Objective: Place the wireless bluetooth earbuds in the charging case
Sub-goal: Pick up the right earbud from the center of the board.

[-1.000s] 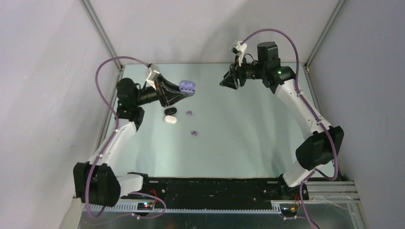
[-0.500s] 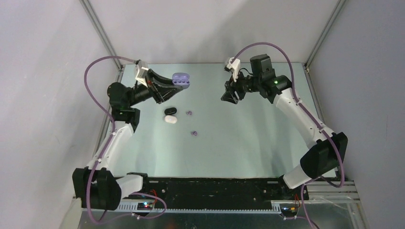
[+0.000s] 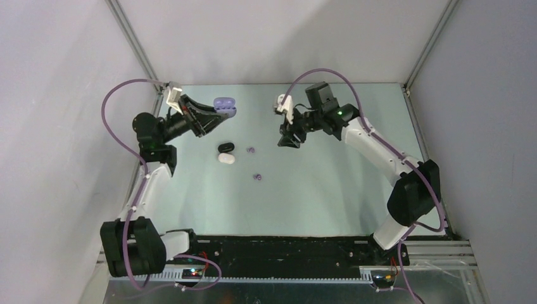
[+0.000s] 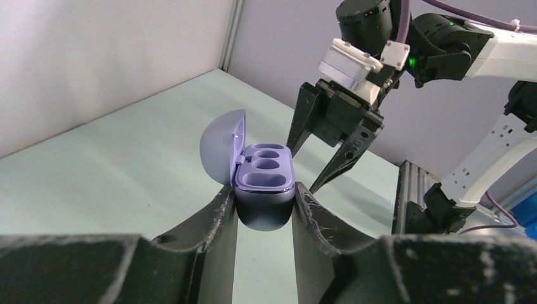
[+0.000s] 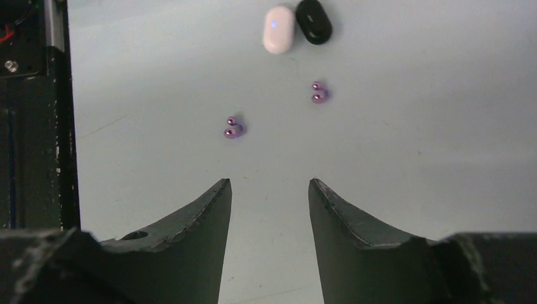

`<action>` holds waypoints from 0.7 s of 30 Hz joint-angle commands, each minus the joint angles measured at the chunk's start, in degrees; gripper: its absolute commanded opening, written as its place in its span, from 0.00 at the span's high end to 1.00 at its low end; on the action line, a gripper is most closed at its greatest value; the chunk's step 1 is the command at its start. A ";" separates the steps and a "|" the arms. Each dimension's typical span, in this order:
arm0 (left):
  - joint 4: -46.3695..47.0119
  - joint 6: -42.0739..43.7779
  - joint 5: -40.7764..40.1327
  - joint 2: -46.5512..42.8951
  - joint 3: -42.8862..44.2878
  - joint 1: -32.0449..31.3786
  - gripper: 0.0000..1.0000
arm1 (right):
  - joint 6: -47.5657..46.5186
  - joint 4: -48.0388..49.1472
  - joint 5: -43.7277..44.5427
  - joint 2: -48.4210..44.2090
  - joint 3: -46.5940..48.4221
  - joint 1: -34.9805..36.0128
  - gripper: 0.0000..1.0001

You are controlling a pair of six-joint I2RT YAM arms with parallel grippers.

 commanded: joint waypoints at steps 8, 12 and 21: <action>12.16 -8.86 -4.58 -5.34 -8.64 4.11 1.00 | -19.84 -5.01 3.15 4.58 3.35 8.64 0.59; 12.47 -7.71 -5.61 -6.02 -10.20 4.65 1.00 | -22.12 -9.18 0.88 8.69 5.54 9.96 0.70; 11.87 -7.72 -7.19 -5.63 -9.70 4.63 1.00 | -4.35 -1.58 2.92 18.14 9.03 12.99 0.78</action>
